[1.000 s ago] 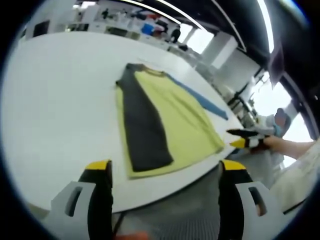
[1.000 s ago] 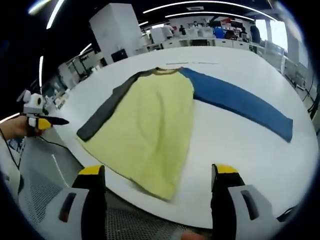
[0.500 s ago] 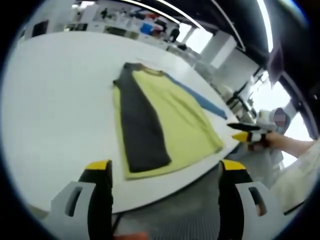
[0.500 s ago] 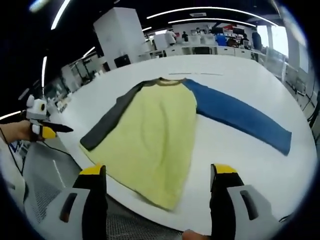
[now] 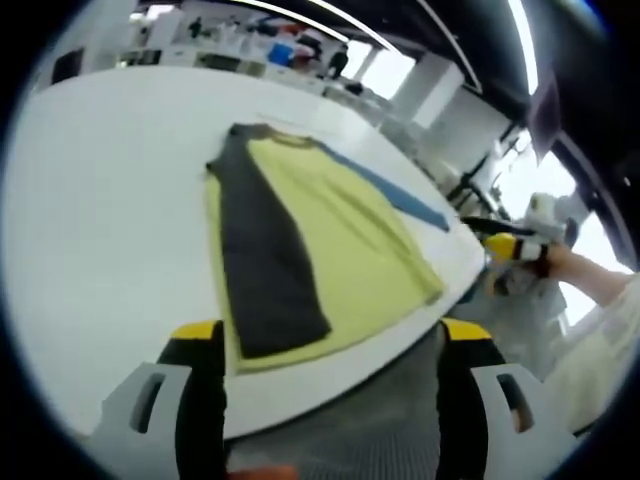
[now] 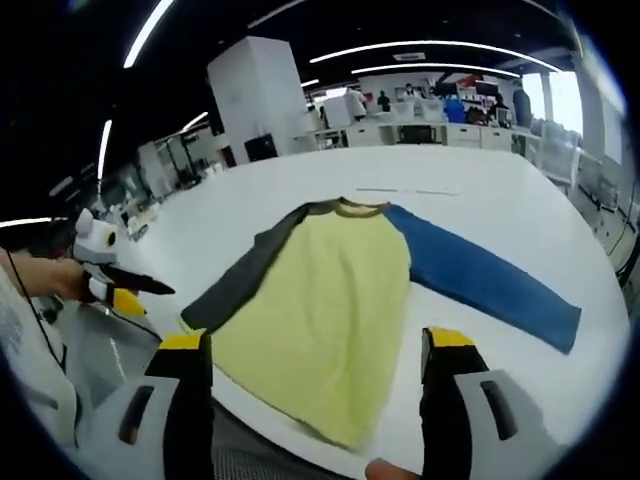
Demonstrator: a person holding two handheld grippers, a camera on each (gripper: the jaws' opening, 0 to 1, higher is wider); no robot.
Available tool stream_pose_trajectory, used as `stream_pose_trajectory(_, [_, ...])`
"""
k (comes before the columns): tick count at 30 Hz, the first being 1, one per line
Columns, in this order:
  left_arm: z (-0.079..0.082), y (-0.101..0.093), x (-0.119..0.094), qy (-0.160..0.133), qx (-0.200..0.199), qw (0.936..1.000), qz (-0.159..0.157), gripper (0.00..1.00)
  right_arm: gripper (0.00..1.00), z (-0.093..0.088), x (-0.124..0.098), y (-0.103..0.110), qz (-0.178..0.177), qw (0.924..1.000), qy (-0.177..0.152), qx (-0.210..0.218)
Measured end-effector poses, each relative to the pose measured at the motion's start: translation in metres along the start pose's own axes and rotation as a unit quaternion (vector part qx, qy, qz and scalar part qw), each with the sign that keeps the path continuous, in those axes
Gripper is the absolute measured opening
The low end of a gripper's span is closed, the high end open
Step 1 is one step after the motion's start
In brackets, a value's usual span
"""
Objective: Fold the garment on the visible template until the final outline fits inside the template.
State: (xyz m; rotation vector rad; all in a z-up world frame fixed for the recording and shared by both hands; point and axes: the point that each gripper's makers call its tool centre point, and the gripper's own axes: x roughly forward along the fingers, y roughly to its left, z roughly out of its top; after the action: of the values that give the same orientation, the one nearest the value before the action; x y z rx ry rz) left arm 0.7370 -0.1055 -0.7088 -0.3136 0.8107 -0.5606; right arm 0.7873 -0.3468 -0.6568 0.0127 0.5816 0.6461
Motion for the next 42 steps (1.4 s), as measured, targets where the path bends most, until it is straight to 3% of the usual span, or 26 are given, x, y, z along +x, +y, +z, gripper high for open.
stream_pose_trajectory(8, [0.003, -0.003, 0.013, 0.003, 0.012, 0.9999, 0.000, 0.83, 0.87, 0.023, -0.005, 0.005, 0.009, 0.9996, -0.021, -0.019])
stream_pose_trajectory(18, [-0.003, 0.000, 0.031, 0.026, 0.039, 0.9989, 0.008, 0.82, 0.87, 0.034, -0.010, 0.010, 0.014, 0.9990, -0.034, -0.026])
stream_pose_trajectory(24, [-0.011, 0.004, 0.043, 0.058, 0.092, 0.9938, 0.023, 0.80, 0.86, 0.032, -0.012, 0.010, 0.011, 0.9992, -0.033, -0.020])
stream_pose_trajectory(30, [-0.016, 0.015, 0.054, 0.075, 0.131, 0.9869, 0.056, 0.70, 0.84, 0.027, -0.015, 0.007, 0.006, 0.9994, -0.030, -0.013])
stream_pose_trajectory(36, [-0.020, 0.025, 0.060, 0.082, 0.133, 0.9841, 0.084, 0.62, 0.83, 0.024, -0.019, 0.004, -0.001, 0.9996, -0.030, 0.001])
stream_pose_trajectory(40, [-0.021, 0.031, 0.062, 0.085, 0.158, 0.9783, 0.103, 0.57, 0.83, 0.021, -0.022, 0.002, -0.004, 0.9995, -0.029, 0.005])
stream_pose_trajectory(42, [-0.021, 0.035, 0.062, 0.096, 0.195, 0.9698, 0.112, 0.55, 0.83, 0.019, -0.024, 0.001, -0.005, 0.9996, -0.028, 0.007])
